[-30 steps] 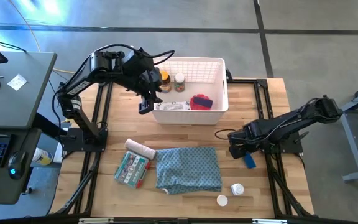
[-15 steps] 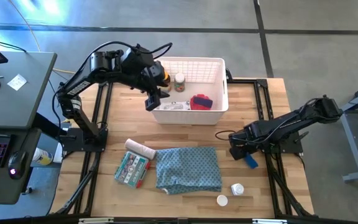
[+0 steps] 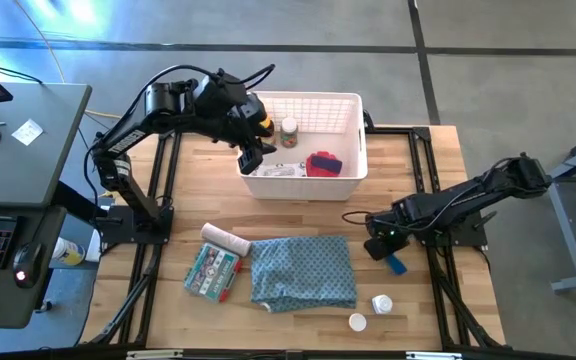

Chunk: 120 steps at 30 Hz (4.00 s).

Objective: Pick & place medical supplies in basket/bin
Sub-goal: Put the blue bandage into the white bin, then put the first aid kit into the white bin

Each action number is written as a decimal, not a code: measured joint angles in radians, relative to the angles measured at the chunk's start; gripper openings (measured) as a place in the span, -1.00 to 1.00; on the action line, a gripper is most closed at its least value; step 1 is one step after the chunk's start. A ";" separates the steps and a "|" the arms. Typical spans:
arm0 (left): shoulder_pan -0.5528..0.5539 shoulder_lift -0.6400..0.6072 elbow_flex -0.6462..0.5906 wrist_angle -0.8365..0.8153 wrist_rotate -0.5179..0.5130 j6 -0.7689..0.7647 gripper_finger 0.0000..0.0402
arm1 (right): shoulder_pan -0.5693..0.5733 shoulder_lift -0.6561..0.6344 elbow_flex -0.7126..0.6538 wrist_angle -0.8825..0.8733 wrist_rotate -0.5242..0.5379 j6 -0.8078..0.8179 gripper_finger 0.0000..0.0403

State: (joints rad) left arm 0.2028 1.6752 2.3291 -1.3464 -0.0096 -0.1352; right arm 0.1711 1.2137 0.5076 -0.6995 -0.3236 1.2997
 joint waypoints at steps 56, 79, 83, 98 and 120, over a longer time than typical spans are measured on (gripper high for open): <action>0.000 -0.117 0.000 -0.075 -0.013 0.262 0.17 | -0.529 0.246 1.009 0.261 0.466 -0.668 -0.63; 0.000 -0.147 0.000 -0.112 -0.109 0.091 0.17 | -0.719 0.750 1.159 -0.273 0.118 -0.878 -0.63; 0.000 -0.147 0.000 -0.114 -0.162 0.023 0.17 | -0.736 0.751 1.085 -0.258 0.114 -0.908 -0.63; 0.000 -0.147 0.000 -0.062 -0.270 -0.141 0.17 | -0.754 0.751 0.968 -0.263 0.082 -0.989 -0.57; 0.000 -0.181 0.000 -0.098 -0.336 -0.207 0.17 | -0.754 0.682 1.076 -0.264 0.077 -0.979 0.08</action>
State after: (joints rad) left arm 0.2028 1.4943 2.3287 -1.4444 -0.3458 -0.3423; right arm -0.5827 1.8955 1.5833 -0.9632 -0.2461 0.3203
